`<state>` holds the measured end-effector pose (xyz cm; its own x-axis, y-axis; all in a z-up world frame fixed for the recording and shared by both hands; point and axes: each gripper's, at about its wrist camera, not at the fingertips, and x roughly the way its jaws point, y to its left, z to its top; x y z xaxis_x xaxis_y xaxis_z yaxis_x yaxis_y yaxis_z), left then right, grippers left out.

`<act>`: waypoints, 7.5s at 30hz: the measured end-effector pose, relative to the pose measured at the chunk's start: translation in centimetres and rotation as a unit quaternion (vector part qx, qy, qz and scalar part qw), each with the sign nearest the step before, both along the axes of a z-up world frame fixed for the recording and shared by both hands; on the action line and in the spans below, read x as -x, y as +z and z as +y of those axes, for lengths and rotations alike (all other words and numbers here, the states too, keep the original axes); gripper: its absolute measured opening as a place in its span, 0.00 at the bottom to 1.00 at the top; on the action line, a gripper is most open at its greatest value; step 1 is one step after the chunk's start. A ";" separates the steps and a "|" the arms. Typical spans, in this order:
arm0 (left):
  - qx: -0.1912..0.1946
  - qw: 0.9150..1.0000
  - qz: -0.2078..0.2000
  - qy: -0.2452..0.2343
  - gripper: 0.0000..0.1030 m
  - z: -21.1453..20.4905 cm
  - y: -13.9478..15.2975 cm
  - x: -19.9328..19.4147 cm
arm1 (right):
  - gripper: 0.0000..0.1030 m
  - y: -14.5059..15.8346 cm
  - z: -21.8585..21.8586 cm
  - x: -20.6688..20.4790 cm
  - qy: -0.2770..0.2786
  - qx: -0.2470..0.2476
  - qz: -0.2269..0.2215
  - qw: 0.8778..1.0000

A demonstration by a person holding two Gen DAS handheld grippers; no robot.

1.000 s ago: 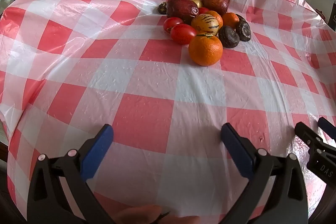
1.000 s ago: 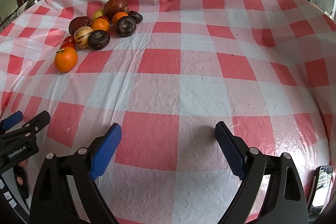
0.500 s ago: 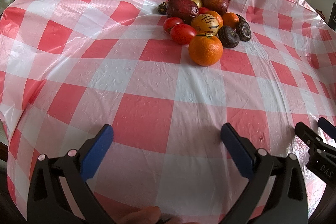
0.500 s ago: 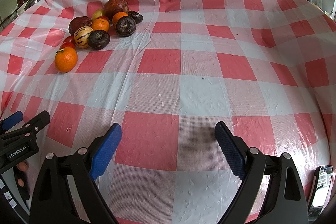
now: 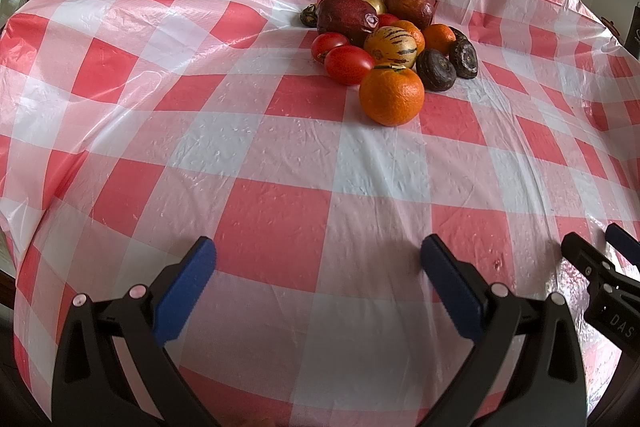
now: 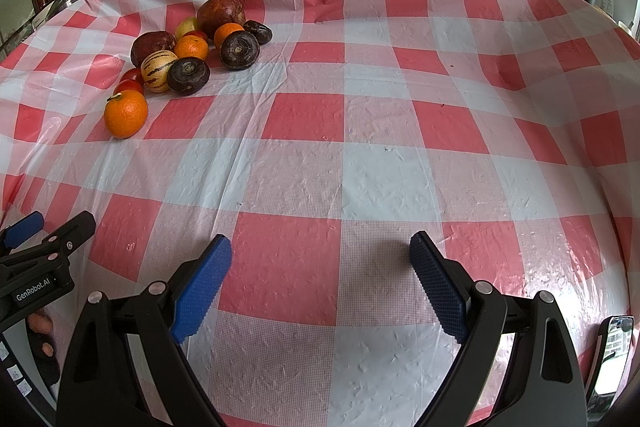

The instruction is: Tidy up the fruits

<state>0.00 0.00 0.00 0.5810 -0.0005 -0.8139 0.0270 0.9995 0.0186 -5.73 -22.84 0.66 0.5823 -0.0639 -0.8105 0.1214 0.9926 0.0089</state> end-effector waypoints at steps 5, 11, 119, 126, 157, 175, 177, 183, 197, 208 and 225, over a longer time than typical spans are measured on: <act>0.000 1.000 0.000 0.000 0.99 0.0 0.0 0.0 | 0.85 0.0 0.0 0.0 0.000 0.000 0.000 1.000; 0.000 1.000 0.000 0.000 0.99 0.0 0.0 0.0 | 0.85 0.0 0.0 0.0 0.000 0.000 0.000 1.000; 0.135 0.989 -0.043 0.052 0.44 5.1 0.8 -3.4 | 0.39 1.4 2.5 -11.1 0.036 -0.181 -0.080 0.980; 0.134 0.989 -0.043 0.052 0.44 5.1 0.8 -3.4 | 0.39 0.9 2.5 -5.6 0.040 -0.199 -0.077 0.976; 0.145 0.980 -0.115 0.074 0.44 11.9 2.9 11.8 | 0.39 1.8 14.0 3.0 0.174 -0.203 -0.065 0.961; 0.118 0.977 -0.110 0.142 0.44 20.5 0.7 25.7 | 0.40 1.9 27.3 13.1 0.366 -0.144 -0.053 0.918; 0.117 0.973 -0.117 0.162 0.44 22.0 0.5 27.5 | 0.40 1.8 29.0 14.5 0.396 -0.134 -0.053 0.907; 0.113 0.963 -0.095 0.226 0.44 25.4 -2.3 31.3 | 0.40 0.4 33.6 18.4 0.472 -0.101 -0.041 0.875; 0.110 0.922 0.011 0.371 0.44 30.4 -10.3 36.4 | 0.40 -6.1 41.9 28.0 0.651 0.035 -0.012 0.758; 0.094 0.890 0.096 0.436 0.44 33.0 -14.8 38.6 | 0.40 -15.2 43.9 29.3 0.682 0.173 0.058 0.709; 0.074 0.893 0.051 0.441 0.85 32.1 -13.0 38.3 | 0.74 -12.4 42.9 29.6 0.686 0.131 0.013 0.716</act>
<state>-38.31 32.08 -13.03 0.3318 0.3085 -0.8915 -0.7780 0.6240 -0.0737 -35.30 20.09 -11.79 0.2276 0.4010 -0.8873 -0.9721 0.1463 -0.1832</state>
